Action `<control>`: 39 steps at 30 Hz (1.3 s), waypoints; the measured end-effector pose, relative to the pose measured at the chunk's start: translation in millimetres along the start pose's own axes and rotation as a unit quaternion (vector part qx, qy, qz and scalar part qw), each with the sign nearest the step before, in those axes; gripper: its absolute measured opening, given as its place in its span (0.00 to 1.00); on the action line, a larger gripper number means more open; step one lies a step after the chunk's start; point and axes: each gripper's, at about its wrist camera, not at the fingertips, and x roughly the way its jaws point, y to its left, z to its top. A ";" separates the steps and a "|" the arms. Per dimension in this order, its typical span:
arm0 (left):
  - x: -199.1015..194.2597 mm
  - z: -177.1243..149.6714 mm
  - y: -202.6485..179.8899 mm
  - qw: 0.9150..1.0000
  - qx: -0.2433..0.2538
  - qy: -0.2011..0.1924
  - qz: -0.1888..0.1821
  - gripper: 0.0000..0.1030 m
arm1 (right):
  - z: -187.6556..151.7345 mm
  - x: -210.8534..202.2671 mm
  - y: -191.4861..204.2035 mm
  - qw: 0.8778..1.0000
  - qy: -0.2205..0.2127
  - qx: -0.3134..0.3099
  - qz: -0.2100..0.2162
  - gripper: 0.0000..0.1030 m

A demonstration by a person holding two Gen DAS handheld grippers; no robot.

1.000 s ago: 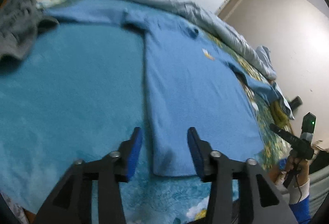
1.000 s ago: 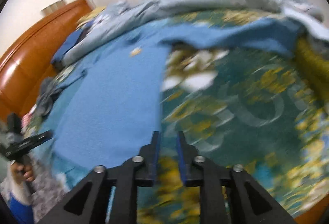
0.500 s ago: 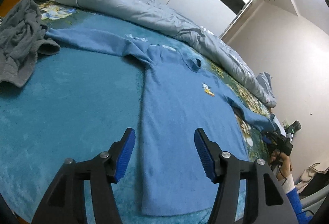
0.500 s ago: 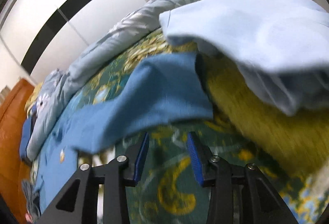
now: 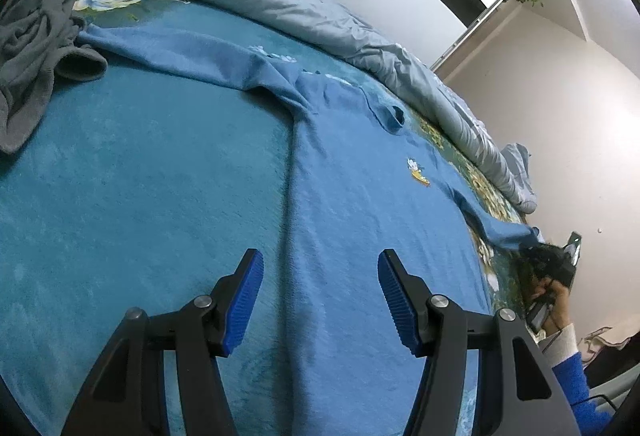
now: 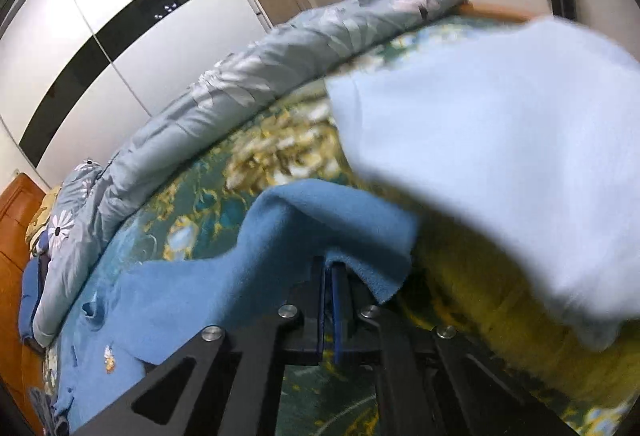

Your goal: Fold clothes

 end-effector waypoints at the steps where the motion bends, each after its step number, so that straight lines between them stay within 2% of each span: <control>1: -0.8 1.0 1.8 1.000 0.000 -0.001 -0.001 0.59 | 7.2 -7.8 4.3 1.000 -0.008 -0.006 0.004 0.03; 2: -1.7 2.2 3.8 1.000 -0.001 -0.002 -0.003 0.59 | 14.7 -15.6 9.4 1.000 -0.016 -0.013 0.008 0.03; 6: -2.3 5.7 12.2 1.000 -0.008 -0.006 -0.011 0.59 | 46.4 -30.7 47.2 0.994 -0.004 -0.095 -0.044 0.03; 8: -2.4 6.6 16.6 1.000 -0.013 -0.008 -0.016 0.59 | 54.3 -40.8 63.0 0.991 -0.004 -0.125 -0.050 0.03; 14: -4.4 11.6 26.9 0.999 -0.021 -0.014 -0.026 0.60 | 67.9 -67.2 146.6 0.979 -0.041 -0.198 -0.025 0.03; 18: -10.0 18.1 36.3 0.999 -0.030 -0.023 -0.029 0.59 | 55.4 -76.9 238.0 0.958 -0.066 -0.278 0.019 0.03; 23: -18.6 24.0 50.3 0.998 -0.046 -0.036 -0.025 0.60 | 7.5 -68.2 339.5 0.931 -0.062 -0.350 0.078 0.03; 27: -24.9 24.8 65.8 0.997 -0.063 -0.043 -0.018 0.60 | -53.8 -39.7 400.0 0.912 -0.030 -0.393 0.115 0.03; 32: -25.0 23.2 80.6 0.996 -0.078 -0.040 -0.009 0.60 | -140.0 11.0 434.2 0.900 0.052 -0.406 0.153 0.03; 35: -21.5 23.0 85.5 0.996 -0.084 -0.034 -0.006 0.60 | -188.1 32.5 440.4 0.890 0.095 -0.416 0.163 0.03; 39: -19.0 24.0 88.3 0.996 -0.085 -0.030 -0.004 0.60 | -230.0 54.2 437.8 0.882 0.131 -0.424 0.160 0.03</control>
